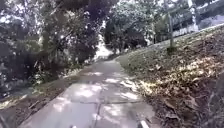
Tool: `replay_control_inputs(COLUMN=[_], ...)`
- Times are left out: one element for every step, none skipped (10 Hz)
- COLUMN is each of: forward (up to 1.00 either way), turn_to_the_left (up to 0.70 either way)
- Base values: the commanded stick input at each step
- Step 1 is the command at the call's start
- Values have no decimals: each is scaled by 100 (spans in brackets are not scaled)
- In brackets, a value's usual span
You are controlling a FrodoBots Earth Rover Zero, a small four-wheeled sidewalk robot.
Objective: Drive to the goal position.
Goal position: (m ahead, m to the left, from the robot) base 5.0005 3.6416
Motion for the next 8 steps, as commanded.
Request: replay_control_inputs(forward=[50, 50, 50, 50, 50, 50, 50, 50], turn_to_the_left=[-50, -50, -50, -41, -15, 0, 0, 0])
